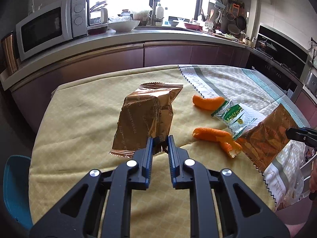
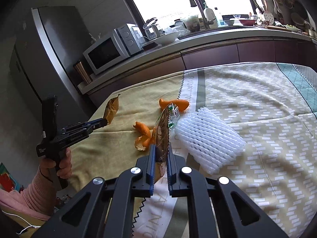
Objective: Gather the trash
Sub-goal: 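Grasp a brown snack wrapper with the left tool while the right tool grasps another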
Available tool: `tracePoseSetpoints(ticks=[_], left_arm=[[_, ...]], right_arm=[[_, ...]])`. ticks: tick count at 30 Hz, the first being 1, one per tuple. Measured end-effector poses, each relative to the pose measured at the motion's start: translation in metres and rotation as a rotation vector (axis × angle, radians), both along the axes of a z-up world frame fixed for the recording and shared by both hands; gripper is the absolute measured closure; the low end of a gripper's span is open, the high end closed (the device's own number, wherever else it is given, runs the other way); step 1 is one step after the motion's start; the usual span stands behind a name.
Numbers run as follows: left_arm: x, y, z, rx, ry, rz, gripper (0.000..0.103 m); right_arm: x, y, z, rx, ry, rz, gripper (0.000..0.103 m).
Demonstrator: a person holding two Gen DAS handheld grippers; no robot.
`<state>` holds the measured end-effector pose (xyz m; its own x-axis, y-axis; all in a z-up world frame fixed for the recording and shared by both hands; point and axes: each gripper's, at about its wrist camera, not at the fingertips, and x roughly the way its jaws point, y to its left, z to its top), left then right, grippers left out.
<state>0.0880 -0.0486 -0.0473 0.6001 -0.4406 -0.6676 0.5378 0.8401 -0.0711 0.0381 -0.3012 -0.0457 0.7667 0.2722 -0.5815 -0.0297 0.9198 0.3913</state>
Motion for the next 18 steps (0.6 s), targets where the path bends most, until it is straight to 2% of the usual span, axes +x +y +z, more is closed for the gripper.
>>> tracePoseSetpoints(ticks=[11, 18], left_arm=[[-0.023, 0.035, 0.005, -0.026, 0.017, 0.028, 0.088], [-0.033, 0.056, 0.004, -0.043, 0.029, 0.059, 0.088]], right_arm=[[-0.001, 0.015, 0.023, 0.054, -0.086, 0.065, 0.098], [0.019, 0.036, 0.028, 0.107, -0.113, 0.140, 0.098]])
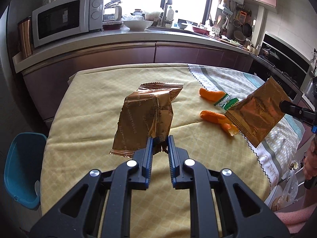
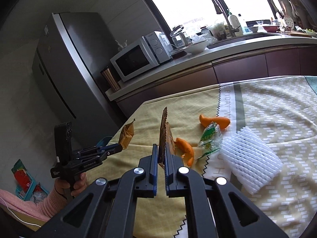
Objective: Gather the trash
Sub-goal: 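Grasp a brown snack wrapper with the left tool while the right tool grasps another, then carry both brown wrappers over the teal bin with both tools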
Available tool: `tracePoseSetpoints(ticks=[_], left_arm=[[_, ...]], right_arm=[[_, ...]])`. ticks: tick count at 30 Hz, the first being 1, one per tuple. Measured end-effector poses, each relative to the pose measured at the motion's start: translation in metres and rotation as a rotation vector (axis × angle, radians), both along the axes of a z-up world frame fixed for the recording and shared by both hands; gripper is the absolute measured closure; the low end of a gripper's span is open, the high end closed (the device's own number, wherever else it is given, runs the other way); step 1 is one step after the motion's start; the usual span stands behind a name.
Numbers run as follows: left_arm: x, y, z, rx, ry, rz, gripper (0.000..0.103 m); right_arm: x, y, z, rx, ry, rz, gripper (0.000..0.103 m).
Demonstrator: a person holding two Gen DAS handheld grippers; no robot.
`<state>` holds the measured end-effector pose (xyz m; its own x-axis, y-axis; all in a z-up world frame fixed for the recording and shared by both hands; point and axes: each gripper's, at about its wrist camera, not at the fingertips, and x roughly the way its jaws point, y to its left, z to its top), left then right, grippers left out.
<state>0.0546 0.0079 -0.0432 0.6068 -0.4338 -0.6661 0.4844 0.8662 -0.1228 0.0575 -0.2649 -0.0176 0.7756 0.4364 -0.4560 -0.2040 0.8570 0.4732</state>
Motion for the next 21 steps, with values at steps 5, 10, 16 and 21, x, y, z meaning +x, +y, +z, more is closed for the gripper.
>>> tracePoseSetpoints(ticks=[5, 10, 16, 21], left_arm=[[-0.004, 0.017, -0.001, -0.008, 0.017, 0.039, 0.088], [-0.008, 0.035, -0.001, -0.016, 0.020, 0.082, 0.088], [-0.014, 0.054, 0.002, -0.023, 0.017, 0.132, 0.088], [-0.019, 0.067, 0.004, -0.027, 0.011, 0.166, 0.088]], right_arm=[[0.021, 0.026, -0.005, 0.027, 0.004, 0.087, 0.098], [0.043, 0.051, -0.012, 0.060, 0.019, 0.162, 0.098], [0.065, 0.075, -0.015, 0.082, 0.039, 0.229, 0.098], [0.080, 0.089, -0.012, 0.088, 0.034, 0.274, 0.098]])
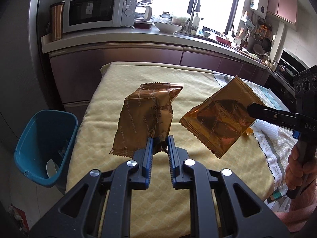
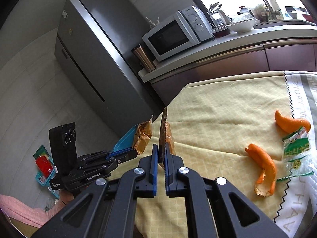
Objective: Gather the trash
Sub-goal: 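Carry both brown wrappers over the teal bin with both tools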
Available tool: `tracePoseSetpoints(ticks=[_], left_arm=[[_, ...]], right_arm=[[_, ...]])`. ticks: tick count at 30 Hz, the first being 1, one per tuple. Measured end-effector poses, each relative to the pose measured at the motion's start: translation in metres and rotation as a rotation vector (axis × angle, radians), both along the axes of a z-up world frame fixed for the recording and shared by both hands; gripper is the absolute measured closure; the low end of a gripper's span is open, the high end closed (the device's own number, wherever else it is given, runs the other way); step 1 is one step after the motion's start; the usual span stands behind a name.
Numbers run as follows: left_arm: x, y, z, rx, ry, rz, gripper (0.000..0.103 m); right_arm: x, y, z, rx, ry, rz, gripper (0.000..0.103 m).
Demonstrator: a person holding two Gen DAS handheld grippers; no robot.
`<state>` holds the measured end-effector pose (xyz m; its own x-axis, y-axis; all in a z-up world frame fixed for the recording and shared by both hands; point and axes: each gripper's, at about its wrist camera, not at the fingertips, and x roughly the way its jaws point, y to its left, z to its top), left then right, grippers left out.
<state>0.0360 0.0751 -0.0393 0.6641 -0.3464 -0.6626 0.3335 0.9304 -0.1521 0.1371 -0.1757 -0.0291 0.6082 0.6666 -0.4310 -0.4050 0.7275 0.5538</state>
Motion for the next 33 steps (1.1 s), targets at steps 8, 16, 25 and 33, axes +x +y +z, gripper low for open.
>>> tracePoseSetpoints(ticks=[8, 16, 25, 33], left_arm=[[-0.007, 0.018, 0.004, -0.003, -0.015, 0.046, 0.088], [-0.008, 0.042, 0.002, 0.002, -0.014, 0.105, 0.088], [-0.011, 0.067, 0.000, 0.005, -0.010, 0.164, 0.088], [-0.013, 0.085, 0.001, 0.007, -0.013, 0.215, 0.088]], right_arm=[[0.021, 0.023, 0.000, 0.011, 0.011, 0.056, 0.098], [0.038, 0.049, 0.003, 0.012, 0.015, 0.114, 0.098], [0.054, 0.072, 0.002, 0.008, 0.034, 0.166, 0.098], [0.065, 0.092, 0.003, 0.021, 0.046, 0.205, 0.098]])
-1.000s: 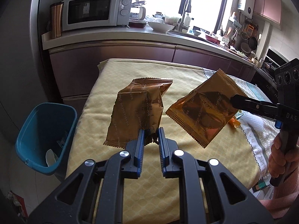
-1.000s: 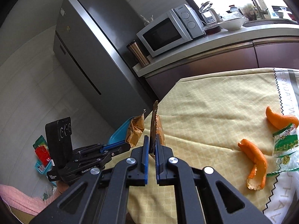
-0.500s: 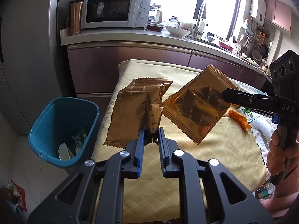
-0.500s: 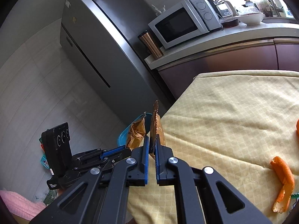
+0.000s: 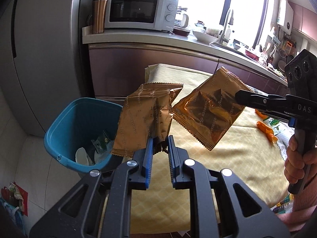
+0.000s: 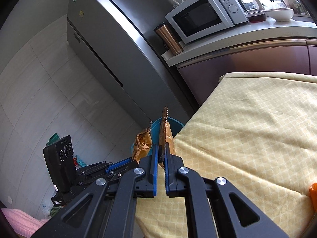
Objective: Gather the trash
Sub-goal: 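Carry both brown wrappers over the teal bin with both tools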
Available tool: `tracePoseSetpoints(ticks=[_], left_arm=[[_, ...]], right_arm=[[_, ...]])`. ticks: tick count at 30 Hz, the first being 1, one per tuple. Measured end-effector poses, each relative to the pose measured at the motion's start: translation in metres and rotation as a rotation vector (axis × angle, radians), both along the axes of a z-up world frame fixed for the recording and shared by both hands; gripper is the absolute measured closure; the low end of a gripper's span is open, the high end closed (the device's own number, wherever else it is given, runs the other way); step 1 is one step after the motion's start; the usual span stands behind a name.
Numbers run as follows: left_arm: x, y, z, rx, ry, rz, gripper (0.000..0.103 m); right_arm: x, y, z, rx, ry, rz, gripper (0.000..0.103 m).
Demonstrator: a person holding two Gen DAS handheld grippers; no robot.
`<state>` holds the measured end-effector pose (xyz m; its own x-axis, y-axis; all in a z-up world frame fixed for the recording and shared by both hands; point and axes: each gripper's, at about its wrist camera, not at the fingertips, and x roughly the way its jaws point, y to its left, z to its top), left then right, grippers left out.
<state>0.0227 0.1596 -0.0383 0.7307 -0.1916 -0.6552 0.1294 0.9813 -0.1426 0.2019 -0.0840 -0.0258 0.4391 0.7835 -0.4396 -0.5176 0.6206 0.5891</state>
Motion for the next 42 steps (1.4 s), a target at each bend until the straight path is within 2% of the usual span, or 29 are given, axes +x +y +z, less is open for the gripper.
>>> tracePoseSetpoints(ticks=[27, 42], left_arm=[[0.013, 0.049, -0.003, 0.028, 0.008, 0.126, 0.088], [0.023, 0.060, -0.014, 0.041, 0.038, 0.162, 0.088]], right_arm=[[0.045, 0.065, -0.002, 0.017, 0.042, 0.099, 0.098], [0.057, 0.092, -0.009, 0.001, 0.078, 0.123, 0.098]])
